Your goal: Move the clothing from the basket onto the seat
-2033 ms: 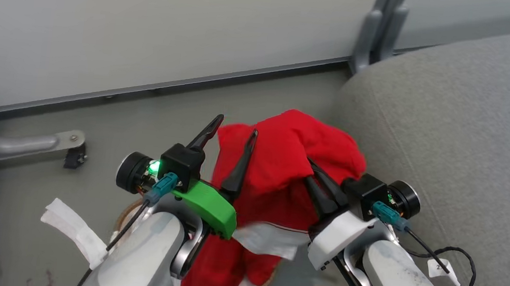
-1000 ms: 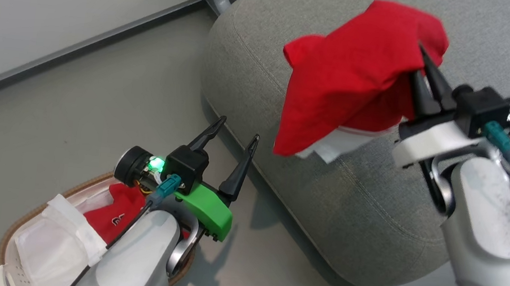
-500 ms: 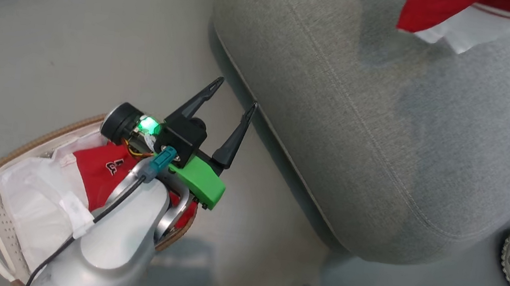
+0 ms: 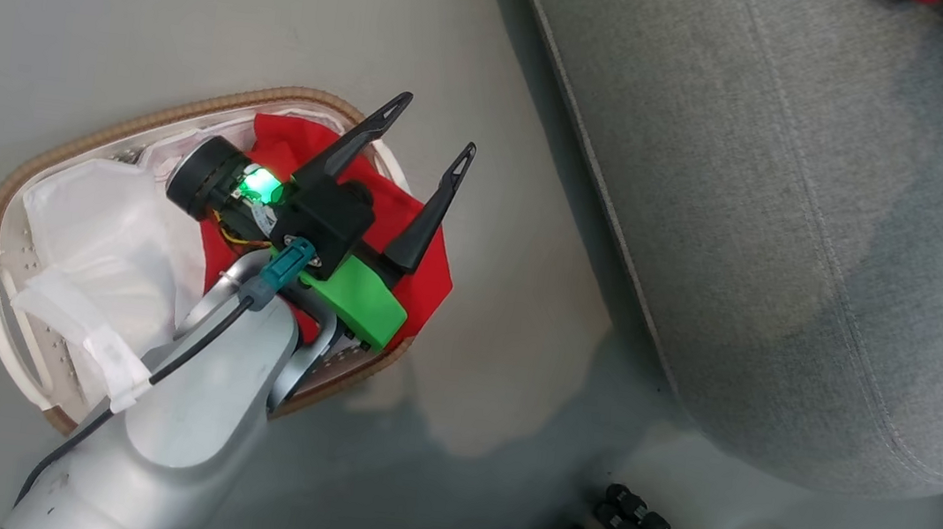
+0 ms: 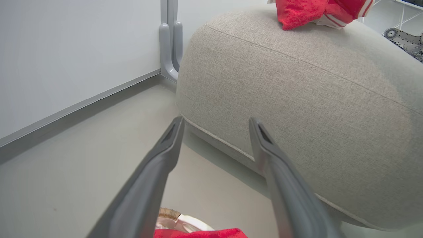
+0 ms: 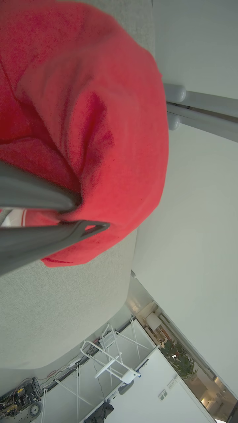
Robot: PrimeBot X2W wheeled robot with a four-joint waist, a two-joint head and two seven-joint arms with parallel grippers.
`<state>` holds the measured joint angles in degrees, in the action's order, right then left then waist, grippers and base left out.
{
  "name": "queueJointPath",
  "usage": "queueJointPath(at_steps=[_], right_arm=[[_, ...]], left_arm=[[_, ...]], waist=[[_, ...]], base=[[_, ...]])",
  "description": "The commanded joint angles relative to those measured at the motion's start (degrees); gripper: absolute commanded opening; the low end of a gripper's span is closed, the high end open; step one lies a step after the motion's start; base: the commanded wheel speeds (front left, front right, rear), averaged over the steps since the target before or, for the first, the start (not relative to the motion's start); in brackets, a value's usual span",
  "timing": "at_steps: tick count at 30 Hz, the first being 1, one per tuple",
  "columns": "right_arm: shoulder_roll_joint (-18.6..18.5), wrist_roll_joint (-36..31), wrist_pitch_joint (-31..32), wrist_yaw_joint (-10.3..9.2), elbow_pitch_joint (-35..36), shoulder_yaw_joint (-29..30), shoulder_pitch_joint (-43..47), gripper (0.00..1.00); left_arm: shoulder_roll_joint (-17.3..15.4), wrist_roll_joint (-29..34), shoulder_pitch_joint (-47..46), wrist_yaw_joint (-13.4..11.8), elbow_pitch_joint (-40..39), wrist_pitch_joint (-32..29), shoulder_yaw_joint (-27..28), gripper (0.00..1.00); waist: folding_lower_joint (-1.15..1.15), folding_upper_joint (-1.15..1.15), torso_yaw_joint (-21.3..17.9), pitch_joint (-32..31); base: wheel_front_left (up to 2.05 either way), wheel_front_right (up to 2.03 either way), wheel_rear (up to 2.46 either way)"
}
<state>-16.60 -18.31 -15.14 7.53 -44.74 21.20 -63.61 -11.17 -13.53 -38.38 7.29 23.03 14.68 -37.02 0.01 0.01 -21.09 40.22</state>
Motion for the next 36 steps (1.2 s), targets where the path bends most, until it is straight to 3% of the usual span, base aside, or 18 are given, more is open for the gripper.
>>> queueJointPath(at_steps=[1,2,5,13,22,36], right_arm=[[0.5,-1.1,0.0,-0.08,-0.5,1.7,1.4,0.0],[1.0,-1.5,0.0,-0.08,-0.8,2.6,2.2,0.04],[2.4,-2.0,0.0,-0.08,-0.6,4.7,5.1,0.99],[4.8,1.3,0.0,-0.08,2.5,4.3,15.0,1.0],[6.9,6.7,0.0,-0.08,10.6,-2.1,24.0,1.0],[8.8,18.3,0.0,-0.08,19.7,-16.4,30.5,1.0]], left_arm=[[-0.4,-0.2,-1.4,0.2,-0.1,0.2,0.1,1.0],[-0.4,-0.3,-1.5,0.2,0.0,0.2,0.0,1.0],[-0.4,-0.5,-1.5,0.2,0.6,0.3,-0.1,1.0],[1.0,-2.1,0.8,0.1,3.5,0.5,0.1,1.0],[3.3,-2.4,4.2,-0.5,3.7,0.5,2.5,1.0],[6.5,-1.4,11.2,-2.2,3.7,0.5,12.2,1.0]], waist=[[-0.01,-0.01,2.8,2.8],[-0.01,-0.01,2.8,2.8],[-0.01,-0.01,2.6,1.8],[-0.01,-0.01,1.4,-4.2],[-0.01,-0.01,2.1,-11.7],[-0.01,-0.01,11.1,-22.8]], base=[[0.0,0.0,0.0],[0.0,0.0,0.0],[0.0,0.0,0.0],[0.0,0.0,0.0],[0.0,0.0,0.0],[0.0,0.0,0.0]])
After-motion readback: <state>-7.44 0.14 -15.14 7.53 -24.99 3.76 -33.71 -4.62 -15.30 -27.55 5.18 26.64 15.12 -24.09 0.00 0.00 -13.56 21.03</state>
